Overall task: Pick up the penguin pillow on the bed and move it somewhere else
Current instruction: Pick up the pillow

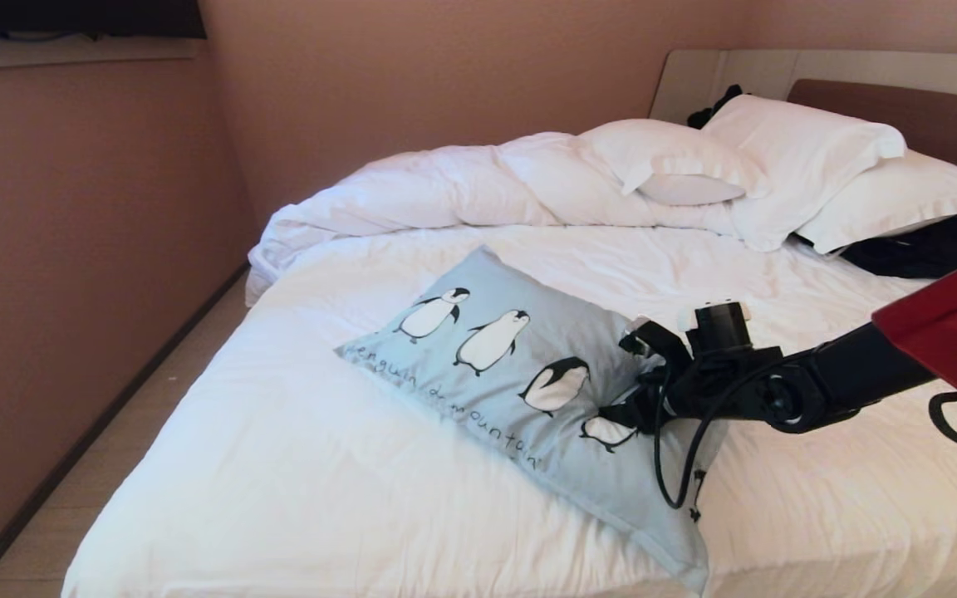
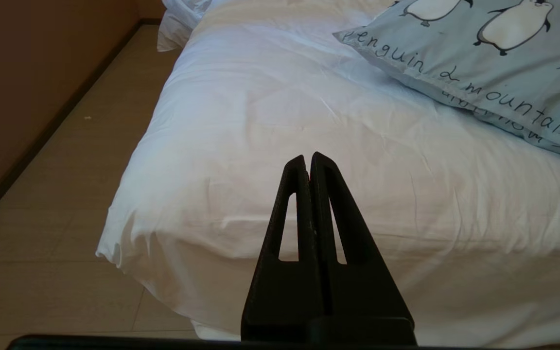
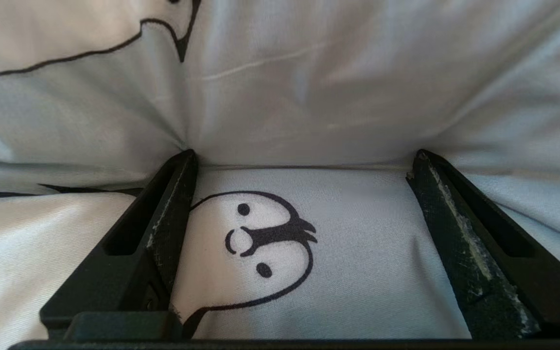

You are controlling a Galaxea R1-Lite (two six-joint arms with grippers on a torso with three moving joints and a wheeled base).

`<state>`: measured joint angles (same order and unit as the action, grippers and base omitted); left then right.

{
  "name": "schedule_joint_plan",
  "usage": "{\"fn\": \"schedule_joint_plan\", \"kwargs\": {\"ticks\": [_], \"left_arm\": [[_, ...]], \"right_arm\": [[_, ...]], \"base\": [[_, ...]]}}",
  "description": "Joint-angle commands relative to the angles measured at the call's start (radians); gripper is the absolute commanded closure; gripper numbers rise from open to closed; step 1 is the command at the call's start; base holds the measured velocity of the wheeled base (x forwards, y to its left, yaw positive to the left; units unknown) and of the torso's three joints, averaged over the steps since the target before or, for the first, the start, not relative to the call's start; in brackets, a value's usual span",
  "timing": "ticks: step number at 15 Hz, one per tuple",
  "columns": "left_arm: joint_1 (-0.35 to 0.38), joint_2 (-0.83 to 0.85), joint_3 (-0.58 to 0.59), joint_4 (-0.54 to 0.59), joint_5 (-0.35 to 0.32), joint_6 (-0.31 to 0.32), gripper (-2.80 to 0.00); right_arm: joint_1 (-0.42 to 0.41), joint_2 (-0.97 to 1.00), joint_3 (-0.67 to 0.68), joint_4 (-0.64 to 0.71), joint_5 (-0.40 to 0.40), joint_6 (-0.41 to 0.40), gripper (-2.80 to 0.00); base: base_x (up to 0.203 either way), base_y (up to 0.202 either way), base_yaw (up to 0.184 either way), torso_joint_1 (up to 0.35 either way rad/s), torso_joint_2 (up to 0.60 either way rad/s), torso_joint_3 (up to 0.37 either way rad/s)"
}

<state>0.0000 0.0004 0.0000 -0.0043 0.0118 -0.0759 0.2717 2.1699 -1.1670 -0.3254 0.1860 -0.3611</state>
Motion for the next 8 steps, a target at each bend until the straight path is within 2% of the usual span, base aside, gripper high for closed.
{"fn": "schedule_joint_plan", "kwargs": {"ticks": [1, 7, 8], "left_arm": [[0.000, 0.000, 0.003, 0.000, 0.000, -0.001, 0.00], [0.000, 0.000, 0.003, 0.000, 0.000, -0.001, 0.00], [0.000, 0.000, 0.003, 0.000, 0.000, -0.001, 0.00]], "right_arm": [[-0.002, 0.034, -0.004, 0.003, 0.000, -0.002, -2.80], [-0.012, 0.061, -0.011, 0.003, 0.000, -0.013, -2.80], [-0.016, 0.073, -0.008, 0.003, 0.001, -0.039, -2.80]], "base": [[0.000, 0.000, 0.000, 0.000, 0.00, 0.000], [0.000, 0.000, 0.000, 0.000, 0.00, 0.000], [0.000, 0.000, 0.000, 0.000, 0.00, 0.000]]}}
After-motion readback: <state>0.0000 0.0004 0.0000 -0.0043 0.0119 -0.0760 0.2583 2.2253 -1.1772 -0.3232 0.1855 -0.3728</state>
